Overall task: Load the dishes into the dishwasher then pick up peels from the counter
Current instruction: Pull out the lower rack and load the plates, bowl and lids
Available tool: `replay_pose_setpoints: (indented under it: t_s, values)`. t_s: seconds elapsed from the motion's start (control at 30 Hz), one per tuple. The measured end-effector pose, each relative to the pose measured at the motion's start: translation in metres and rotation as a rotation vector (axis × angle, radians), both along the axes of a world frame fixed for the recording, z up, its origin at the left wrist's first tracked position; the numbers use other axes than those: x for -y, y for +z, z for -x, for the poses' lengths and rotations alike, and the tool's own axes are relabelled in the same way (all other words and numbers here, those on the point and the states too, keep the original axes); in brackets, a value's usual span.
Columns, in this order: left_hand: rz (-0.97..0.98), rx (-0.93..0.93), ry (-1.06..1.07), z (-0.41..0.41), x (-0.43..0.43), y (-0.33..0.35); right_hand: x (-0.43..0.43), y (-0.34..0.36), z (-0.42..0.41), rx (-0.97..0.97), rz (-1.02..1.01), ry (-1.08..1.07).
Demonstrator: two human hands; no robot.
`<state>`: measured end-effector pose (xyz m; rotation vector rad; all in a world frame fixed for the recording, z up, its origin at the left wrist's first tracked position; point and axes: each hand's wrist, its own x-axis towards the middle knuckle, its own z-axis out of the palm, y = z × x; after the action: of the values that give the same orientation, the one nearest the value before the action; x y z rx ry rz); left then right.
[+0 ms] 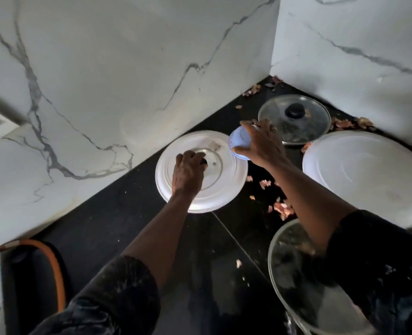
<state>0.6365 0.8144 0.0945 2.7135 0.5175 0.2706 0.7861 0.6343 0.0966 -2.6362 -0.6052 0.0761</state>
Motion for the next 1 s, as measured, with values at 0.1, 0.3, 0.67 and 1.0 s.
replay_pose_setpoints:
  t_s: [0.1, 0.3, 0.67, 1.0]
  values:
    - [0.005, 0.032, -0.045, 0.017, 0.013, 0.005, 0.025, 0.004, 0.045, 0.034, 0.024, -0.014]
    - [0.054, 0.088, -0.113, 0.046, 0.055, 0.005, 0.07, 0.007, 0.128, 0.047, -0.02, -0.124]
    - [0.06, 0.145, -0.325, 0.108, 0.145, 0.024, 0.167, 0.021, 0.248, 0.13, -0.036, -0.397]
    - [0.098, 0.206, -0.501, 0.21, 0.26, 0.03, 0.279, 0.02, 0.383, 0.116, -0.091, -0.575]
